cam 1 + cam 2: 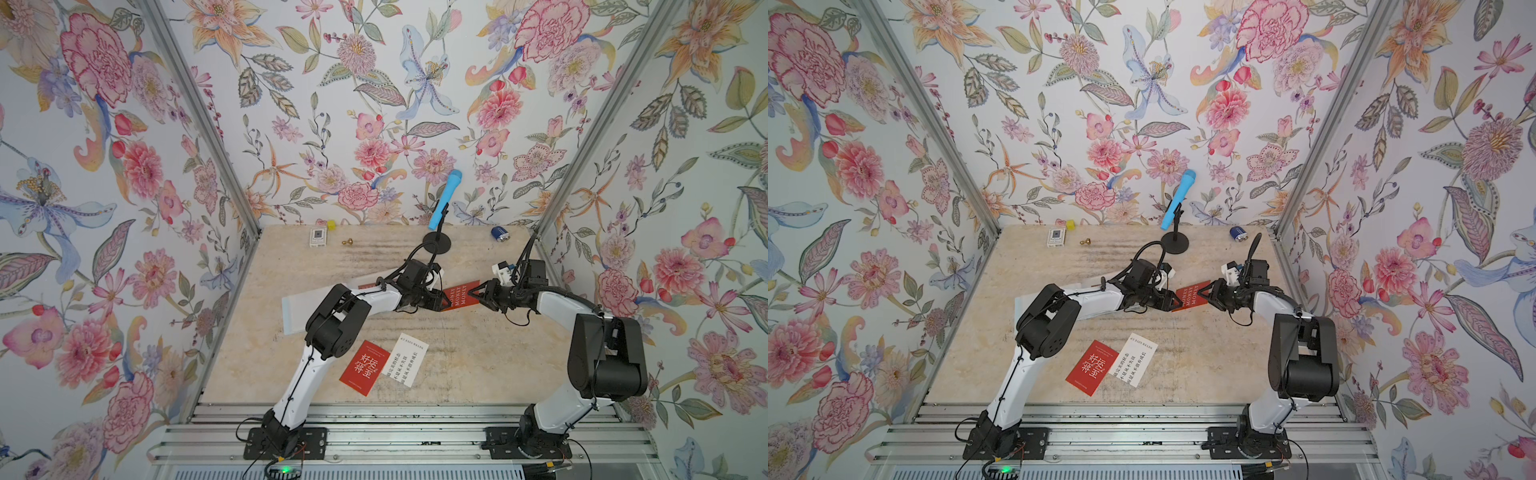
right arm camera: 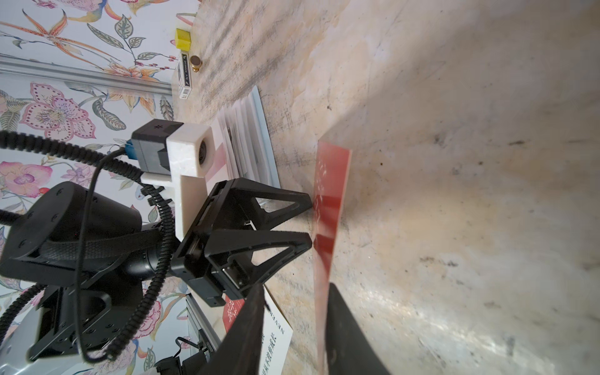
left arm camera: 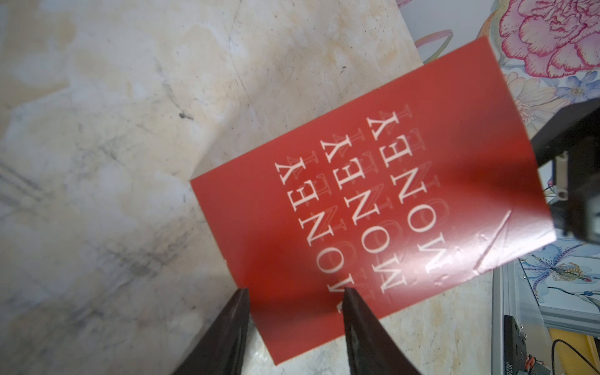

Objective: Place the photos into the photo albums
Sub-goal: Pick up the photo at the center of the board.

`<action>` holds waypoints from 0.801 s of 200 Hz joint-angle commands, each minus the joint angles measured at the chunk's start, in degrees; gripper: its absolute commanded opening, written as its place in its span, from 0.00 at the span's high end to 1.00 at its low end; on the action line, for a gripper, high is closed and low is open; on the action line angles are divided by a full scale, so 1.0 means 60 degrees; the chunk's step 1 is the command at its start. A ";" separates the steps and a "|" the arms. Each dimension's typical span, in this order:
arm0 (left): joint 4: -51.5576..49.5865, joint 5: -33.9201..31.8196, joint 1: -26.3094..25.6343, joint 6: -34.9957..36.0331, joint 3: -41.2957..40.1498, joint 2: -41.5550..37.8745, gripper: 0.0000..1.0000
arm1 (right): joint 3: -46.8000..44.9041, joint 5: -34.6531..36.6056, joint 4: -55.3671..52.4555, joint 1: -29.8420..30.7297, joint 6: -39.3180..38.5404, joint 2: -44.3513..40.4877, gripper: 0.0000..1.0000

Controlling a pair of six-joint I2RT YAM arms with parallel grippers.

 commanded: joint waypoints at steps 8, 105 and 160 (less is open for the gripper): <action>-0.0317 0.0058 -0.0084 -0.0244 -0.0412 -0.0194 0.50 | 0.0153 0.0428 -0.0339 0.0031 -0.0293 -0.0009 0.74; -0.0279 -0.0086 -0.0041 -0.0142 -0.0584 -0.0772 0.50 | 0.0175 0.0925 -0.0734 0.0019 -0.0540 -0.0393 0.98; 0.0258 -0.0279 0.0186 -0.0171 -0.1239 -0.1677 0.50 | 0.0061 0.1143 -0.0928 0.0017 -0.0502 -0.1298 1.00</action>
